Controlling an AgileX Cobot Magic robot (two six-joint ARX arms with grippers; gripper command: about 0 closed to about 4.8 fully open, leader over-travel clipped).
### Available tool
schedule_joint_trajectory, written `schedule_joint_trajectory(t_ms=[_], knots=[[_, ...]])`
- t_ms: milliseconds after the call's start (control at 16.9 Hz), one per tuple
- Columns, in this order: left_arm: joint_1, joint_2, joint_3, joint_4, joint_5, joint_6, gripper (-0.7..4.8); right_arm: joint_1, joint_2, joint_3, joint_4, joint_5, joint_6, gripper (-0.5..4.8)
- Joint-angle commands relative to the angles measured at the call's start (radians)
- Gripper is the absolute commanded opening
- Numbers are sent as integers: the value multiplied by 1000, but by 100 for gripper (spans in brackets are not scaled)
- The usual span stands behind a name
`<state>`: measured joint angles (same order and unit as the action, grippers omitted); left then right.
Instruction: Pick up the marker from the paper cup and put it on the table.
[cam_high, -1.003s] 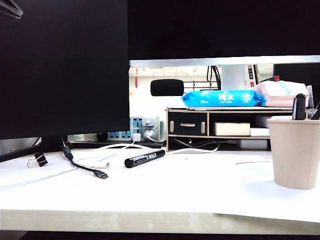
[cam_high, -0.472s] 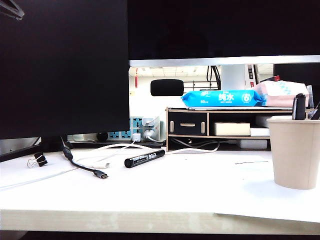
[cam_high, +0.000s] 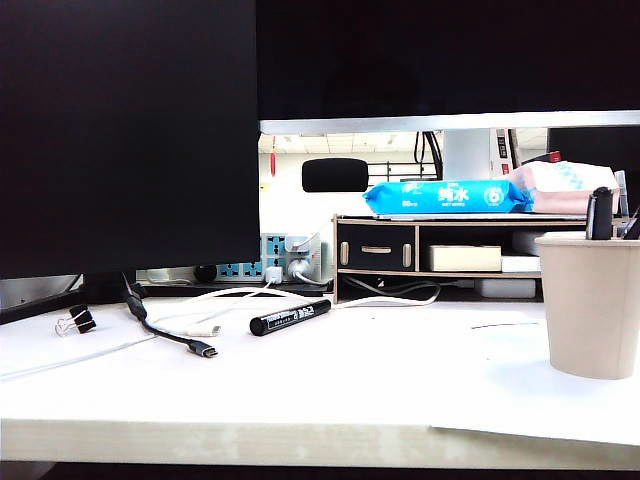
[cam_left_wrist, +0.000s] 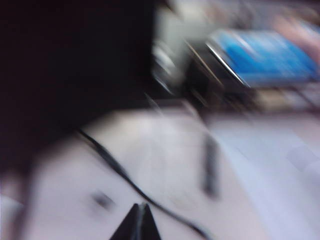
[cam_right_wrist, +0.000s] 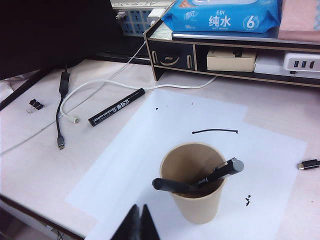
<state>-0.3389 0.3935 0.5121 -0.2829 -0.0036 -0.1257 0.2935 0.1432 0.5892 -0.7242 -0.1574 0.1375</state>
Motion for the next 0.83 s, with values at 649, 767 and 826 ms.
schedule_joint_trajectory(t_ms=[649,767,826], knots=[[360,-225,-382,402,27,-25,-5,0,-5,5,12,2,1,-6],[361,-230,-406,404,26,-25,-5,0,-5,5,12,2,1,-6],[361,-230,-417,405,27,-11,-5,0,-5,5,12,2,1,-6]])
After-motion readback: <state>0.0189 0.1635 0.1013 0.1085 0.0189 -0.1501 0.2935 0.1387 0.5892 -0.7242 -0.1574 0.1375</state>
